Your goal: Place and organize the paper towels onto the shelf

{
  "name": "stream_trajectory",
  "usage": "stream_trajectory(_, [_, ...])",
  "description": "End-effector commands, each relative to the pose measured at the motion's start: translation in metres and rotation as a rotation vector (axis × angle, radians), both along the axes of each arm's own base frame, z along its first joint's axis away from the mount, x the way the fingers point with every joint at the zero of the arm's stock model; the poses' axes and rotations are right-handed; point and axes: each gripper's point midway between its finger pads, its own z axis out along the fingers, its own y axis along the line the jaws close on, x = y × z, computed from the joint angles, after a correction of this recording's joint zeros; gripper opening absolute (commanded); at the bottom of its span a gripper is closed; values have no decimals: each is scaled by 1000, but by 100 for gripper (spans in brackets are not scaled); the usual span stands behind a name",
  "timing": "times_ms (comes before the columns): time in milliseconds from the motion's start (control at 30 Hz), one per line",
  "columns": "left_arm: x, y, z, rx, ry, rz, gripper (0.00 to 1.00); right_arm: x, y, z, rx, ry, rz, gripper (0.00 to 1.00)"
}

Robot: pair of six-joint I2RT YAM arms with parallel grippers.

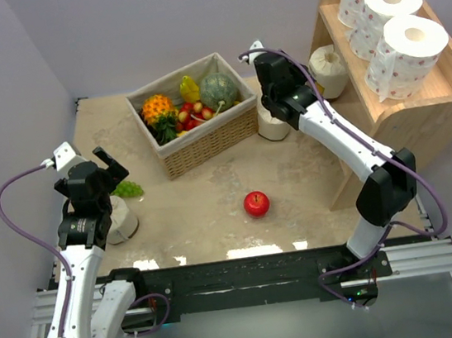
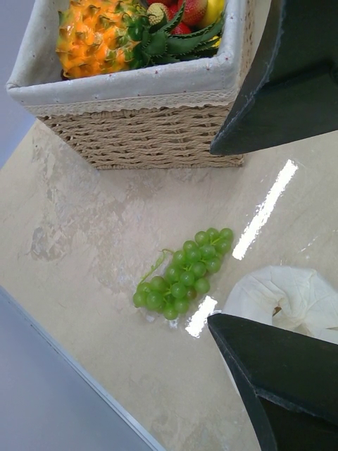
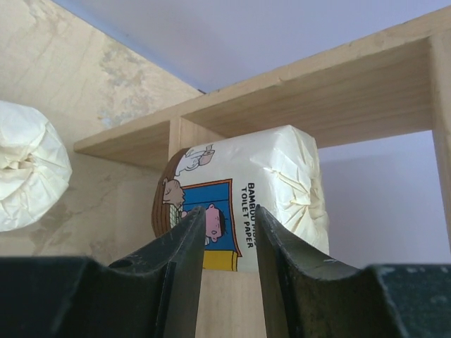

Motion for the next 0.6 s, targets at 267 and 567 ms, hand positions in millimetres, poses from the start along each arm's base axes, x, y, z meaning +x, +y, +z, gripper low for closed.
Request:
stream_trajectory(267, [4,2,9,21,-37,4,100,17,-38,-9,-74,44,-93,37])
stream_trajectory(567, [4,2,8,22,-32,4,100,25,-64,-4,-82,15,-158,36])
